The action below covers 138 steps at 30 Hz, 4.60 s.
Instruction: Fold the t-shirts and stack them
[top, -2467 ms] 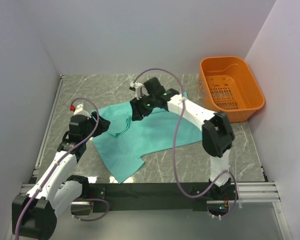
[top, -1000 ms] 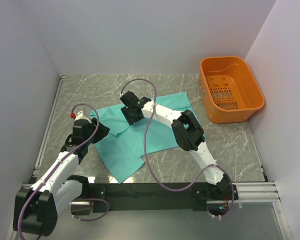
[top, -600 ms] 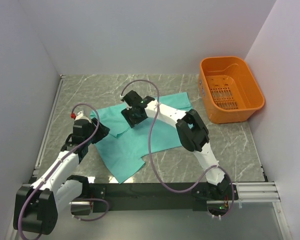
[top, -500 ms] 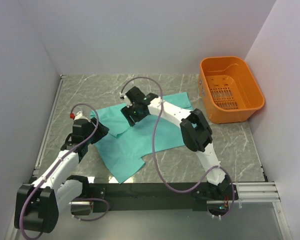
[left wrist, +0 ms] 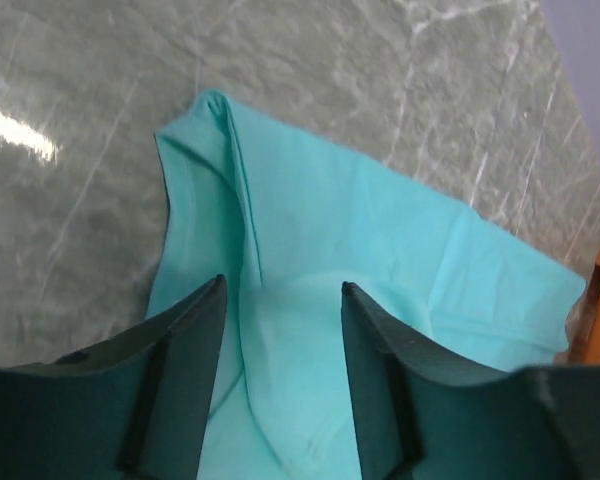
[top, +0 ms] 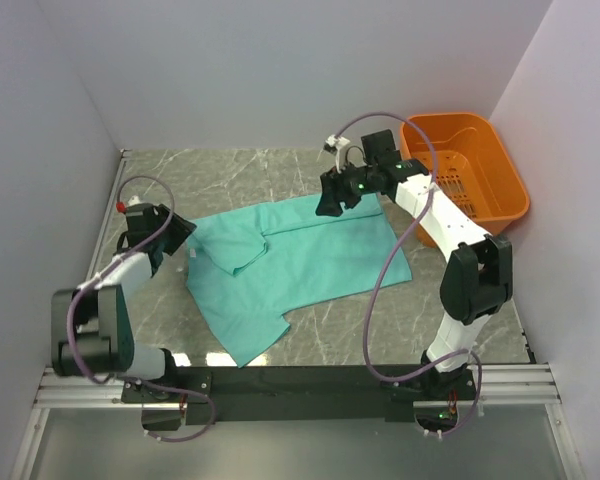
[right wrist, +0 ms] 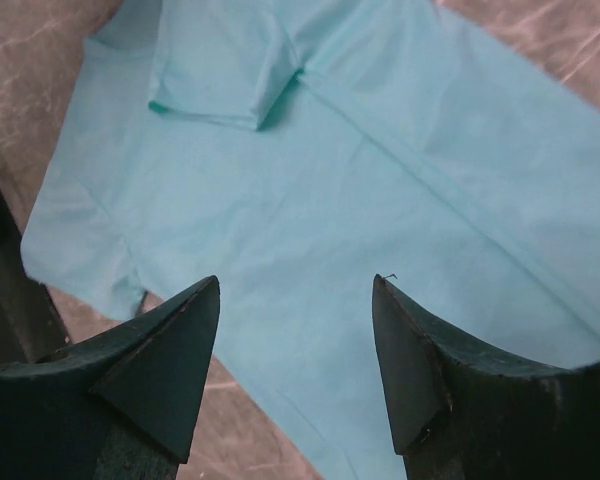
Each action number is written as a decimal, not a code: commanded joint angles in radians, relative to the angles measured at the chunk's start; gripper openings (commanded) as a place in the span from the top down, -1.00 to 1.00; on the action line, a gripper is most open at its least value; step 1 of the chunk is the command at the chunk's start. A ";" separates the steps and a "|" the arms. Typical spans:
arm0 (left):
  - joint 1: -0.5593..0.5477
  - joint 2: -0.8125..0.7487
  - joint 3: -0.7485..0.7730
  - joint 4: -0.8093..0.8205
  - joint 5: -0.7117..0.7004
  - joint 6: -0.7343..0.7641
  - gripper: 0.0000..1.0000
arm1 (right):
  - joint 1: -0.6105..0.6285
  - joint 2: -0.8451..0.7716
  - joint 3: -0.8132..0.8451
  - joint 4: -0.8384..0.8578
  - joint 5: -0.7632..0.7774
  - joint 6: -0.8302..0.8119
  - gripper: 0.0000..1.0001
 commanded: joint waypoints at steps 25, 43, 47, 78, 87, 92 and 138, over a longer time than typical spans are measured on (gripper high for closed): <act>0.063 0.446 0.345 -0.015 0.147 0.073 0.91 | -0.136 -0.087 -0.099 0.086 -0.216 0.036 -0.38; 0.138 0.609 0.621 -0.192 0.147 0.208 0.81 | -0.164 -0.062 -0.097 0.069 -0.182 0.015 -0.38; 0.152 0.653 0.701 -0.234 0.130 0.223 0.71 | -0.167 -0.058 -0.093 0.056 -0.146 -0.013 -0.38; 0.100 -0.539 0.046 -0.669 0.156 -0.024 -0.90 | 0.565 -0.615 -0.779 0.172 0.127 -0.820 -0.61; 0.095 -0.707 0.107 -0.867 0.035 0.038 -0.93 | 0.905 -0.199 -0.528 0.316 0.310 -0.696 -0.43; 0.094 -0.802 0.185 -0.909 0.001 0.079 -0.96 | 0.996 0.009 -0.400 0.343 0.393 -0.650 -0.38; -0.196 -0.802 0.221 -0.495 0.481 0.717 -0.83 | 0.549 0.243 0.013 -0.229 -0.444 -0.668 1.00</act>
